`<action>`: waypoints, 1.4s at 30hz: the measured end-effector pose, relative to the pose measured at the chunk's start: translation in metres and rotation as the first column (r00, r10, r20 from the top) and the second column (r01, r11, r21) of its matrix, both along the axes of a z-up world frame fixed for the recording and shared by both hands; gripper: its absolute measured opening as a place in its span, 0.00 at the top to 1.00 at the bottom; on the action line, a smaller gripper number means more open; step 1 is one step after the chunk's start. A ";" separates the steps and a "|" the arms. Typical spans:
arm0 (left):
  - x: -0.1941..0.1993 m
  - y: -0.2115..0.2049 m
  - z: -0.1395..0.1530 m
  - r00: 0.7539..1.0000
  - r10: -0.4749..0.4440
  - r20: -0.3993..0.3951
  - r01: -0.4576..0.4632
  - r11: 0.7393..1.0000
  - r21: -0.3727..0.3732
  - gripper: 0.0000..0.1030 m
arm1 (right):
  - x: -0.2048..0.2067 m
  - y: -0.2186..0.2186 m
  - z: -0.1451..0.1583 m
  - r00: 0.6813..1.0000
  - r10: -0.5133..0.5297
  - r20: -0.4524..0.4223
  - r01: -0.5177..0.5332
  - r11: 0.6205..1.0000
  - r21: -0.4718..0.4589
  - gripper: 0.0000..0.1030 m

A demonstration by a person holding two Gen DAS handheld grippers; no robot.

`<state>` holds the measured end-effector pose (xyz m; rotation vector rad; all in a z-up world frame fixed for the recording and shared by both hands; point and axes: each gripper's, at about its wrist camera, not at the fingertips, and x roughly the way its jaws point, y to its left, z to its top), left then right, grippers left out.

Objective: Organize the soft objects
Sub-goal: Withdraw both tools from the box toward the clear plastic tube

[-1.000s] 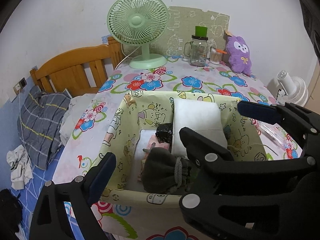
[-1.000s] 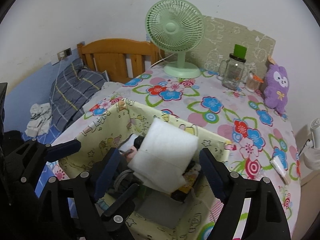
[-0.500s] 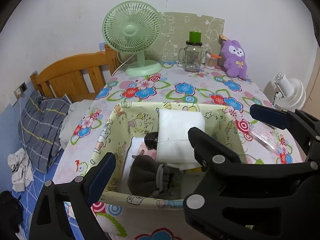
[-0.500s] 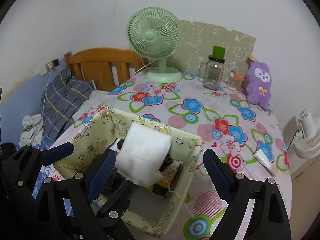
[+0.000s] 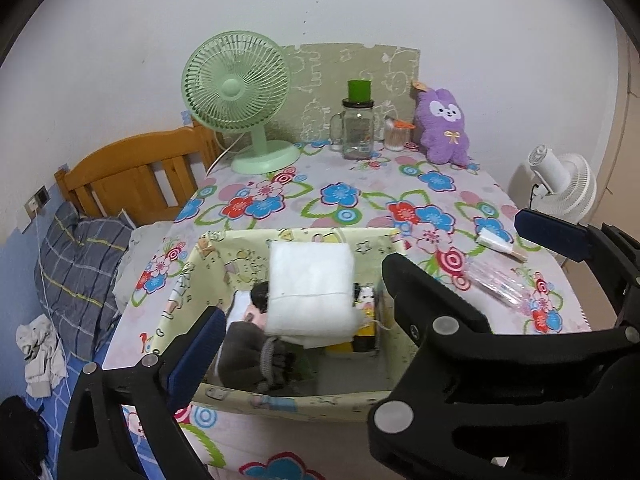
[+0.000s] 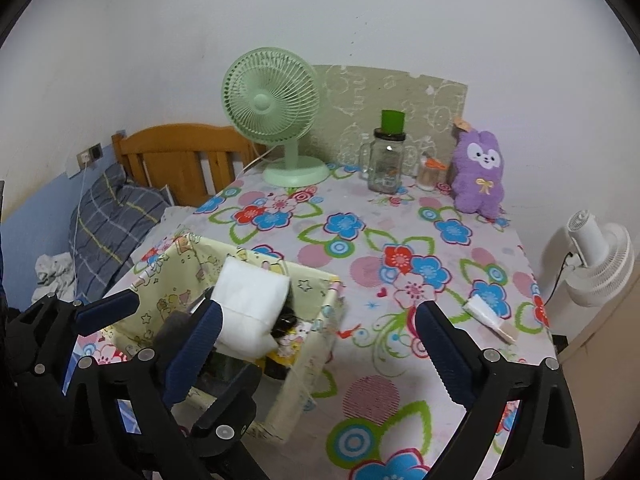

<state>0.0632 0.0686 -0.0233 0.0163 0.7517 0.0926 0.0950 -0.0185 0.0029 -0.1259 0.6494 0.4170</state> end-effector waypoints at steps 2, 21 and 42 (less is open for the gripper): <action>-0.002 -0.005 0.002 1.000 -0.004 0.004 0.004 1.000 -0.003 0.01 | -0.003 -0.007 0.002 1.000 -0.009 0.014 0.009 1.000 0.006 0.02; -0.008 -0.057 0.002 0.999 -0.048 0.010 0.048 0.999 0.013 0.00 | -0.017 -0.066 0.000 0.993 -0.113 0.025 0.113 0.994 0.009 0.00; 0.004 -0.120 -0.012 0.987 -0.159 0.010 0.160 0.986 -0.044 0.01 | -0.010 -0.130 -0.014 0.982 -0.187 0.023 0.187 0.982 0.005 0.00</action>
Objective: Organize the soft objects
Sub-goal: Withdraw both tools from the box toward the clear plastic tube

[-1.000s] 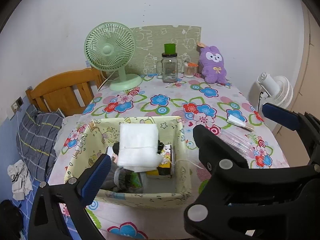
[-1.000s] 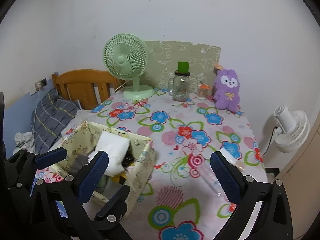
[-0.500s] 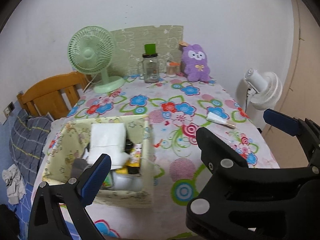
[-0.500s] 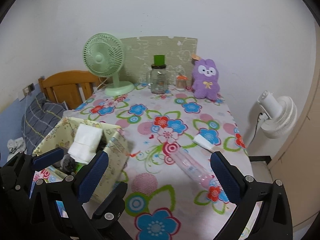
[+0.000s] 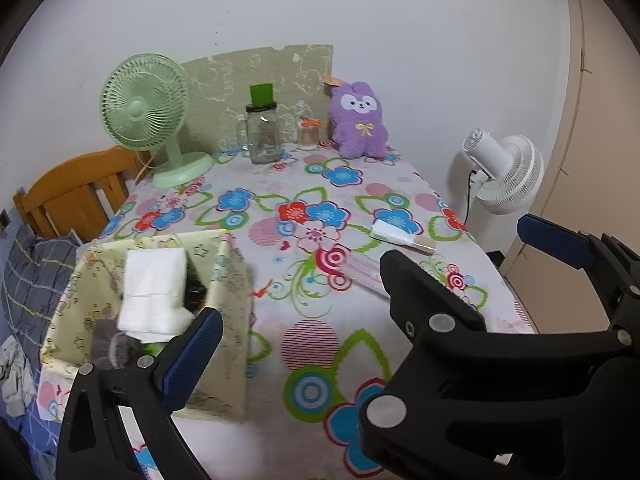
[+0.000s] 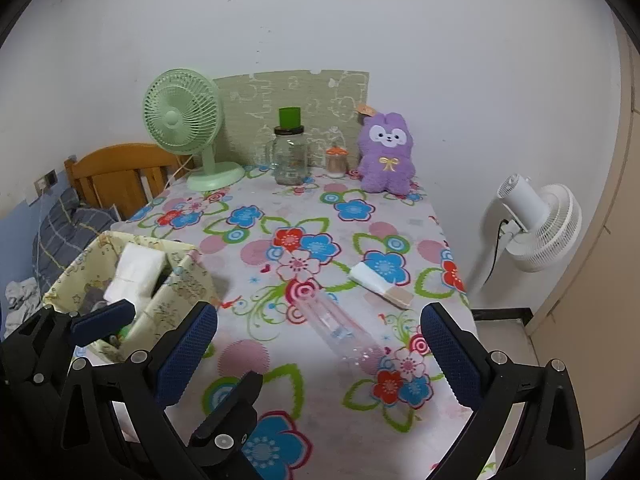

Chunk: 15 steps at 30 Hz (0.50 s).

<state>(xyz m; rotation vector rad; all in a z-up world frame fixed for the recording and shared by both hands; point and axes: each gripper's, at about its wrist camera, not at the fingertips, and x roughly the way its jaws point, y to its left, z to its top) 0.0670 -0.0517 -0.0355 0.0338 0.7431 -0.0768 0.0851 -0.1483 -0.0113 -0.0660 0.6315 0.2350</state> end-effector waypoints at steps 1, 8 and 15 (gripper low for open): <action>0.002 -0.003 -0.002 1.000 -0.006 -0.008 0.006 1.000 -0.002 0.01 | 0.001 -0.003 -0.001 1.000 -0.004 0.000 0.004 1.000 -0.001 0.00; 0.015 -0.023 -0.014 0.999 -0.028 -0.037 0.028 1.000 -0.013 0.03 | 0.012 -0.021 -0.011 1.000 -0.004 0.007 0.005 1.000 -0.018 0.00; 0.029 -0.043 -0.022 0.998 -0.028 -0.050 0.027 1.000 -0.005 0.04 | 0.028 -0.040 -0.022 1.000 -0.007 -0.028 0.007 1.000 -0.007 0.00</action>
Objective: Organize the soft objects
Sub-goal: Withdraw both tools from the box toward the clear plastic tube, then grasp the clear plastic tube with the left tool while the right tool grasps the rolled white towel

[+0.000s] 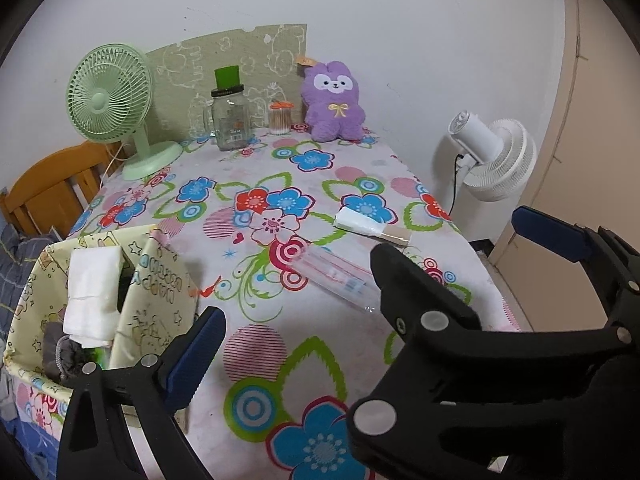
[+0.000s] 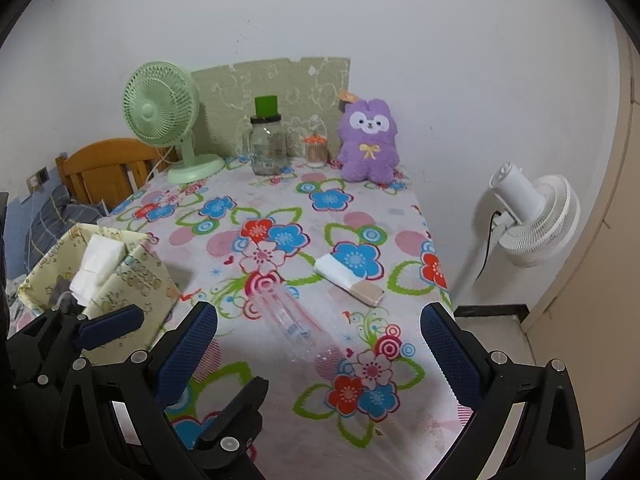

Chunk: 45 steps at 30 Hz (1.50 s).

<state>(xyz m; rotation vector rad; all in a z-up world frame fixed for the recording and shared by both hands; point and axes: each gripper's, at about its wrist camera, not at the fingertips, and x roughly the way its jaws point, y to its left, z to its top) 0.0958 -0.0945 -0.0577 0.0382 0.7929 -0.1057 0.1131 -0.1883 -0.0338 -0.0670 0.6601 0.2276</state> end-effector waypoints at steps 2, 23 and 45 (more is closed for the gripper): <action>0.004 -0.004 -0.002 1.000 -0.015 -0.005 0.015 1.000 -0.004 0.04 | 0.003 -0.004 -0.003 1.000 -0.003 -0.001 0.003 1.000 0.001 0.00; 0.062 -0.035 -0.047 0.990 0.051 -0.129 -0.053 0.998 -0.014 0.04 | 0.064 -0.043 -0.042 0.998 -0.034 -0.056 0.033 0.999 -0.023 0.00; 0.107 -0.049 -0.081 0.967 0.092 -0.236 -0.097 0.995 -0.008 0.20 | 0.109 -0.062 -0.074 0.990 -0.048 -0.135 0.047 0.999 -0.013 0.05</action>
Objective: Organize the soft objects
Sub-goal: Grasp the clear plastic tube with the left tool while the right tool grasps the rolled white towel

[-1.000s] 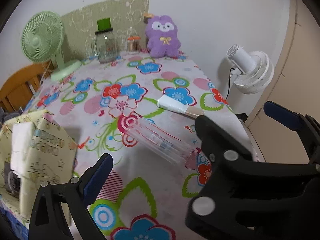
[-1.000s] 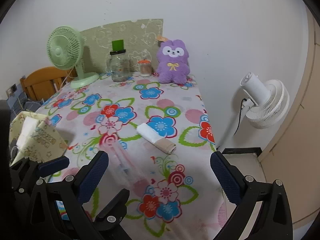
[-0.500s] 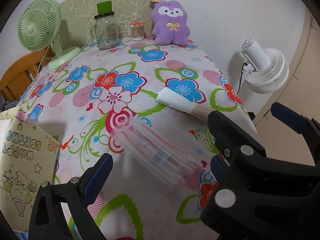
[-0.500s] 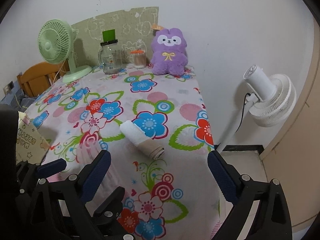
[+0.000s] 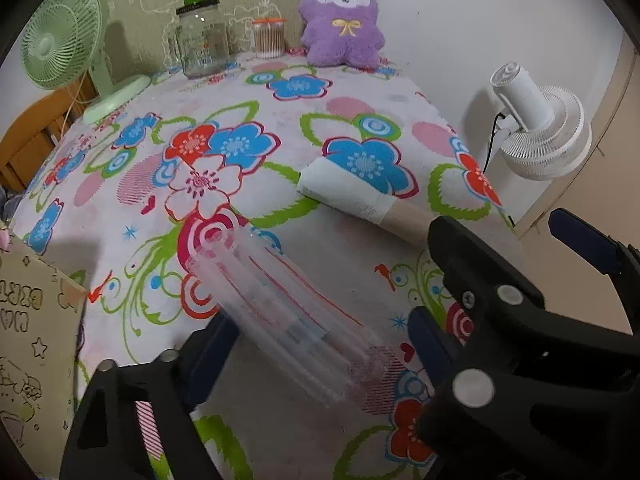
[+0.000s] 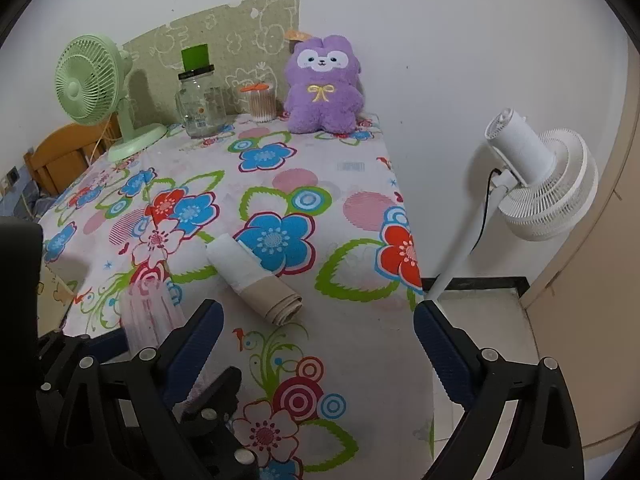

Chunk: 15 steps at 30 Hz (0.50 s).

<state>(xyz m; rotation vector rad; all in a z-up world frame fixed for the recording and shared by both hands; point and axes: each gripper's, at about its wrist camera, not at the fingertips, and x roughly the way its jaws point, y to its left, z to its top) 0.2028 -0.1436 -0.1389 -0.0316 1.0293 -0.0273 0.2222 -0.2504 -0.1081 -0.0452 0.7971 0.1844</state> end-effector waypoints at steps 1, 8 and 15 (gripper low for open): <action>0.001 0.000 -0.001 1.000 0.003 -0.001 -0.003 1.000 0.003 0.21 | 0.001 0.000 -0.001 1.000 0.001 -0.003 -0.001 1.000 0.003 0.05; 0.004 0.004 0.000 1.000 -0.007 0.027 0.006 0.999 0.040 0.40 | 0.005 0.006 -0.003 1.000 0.023 -0.007 -0.023 1.000 0.002 0.05; 0.008 0.014 0.003 0.999 -0.033 0.016 0.032 0.999 0.043 0.66 | 0.012 0.020 0.000 0.997 0.073 -0.007 -0.073 0.997 0.002 0.05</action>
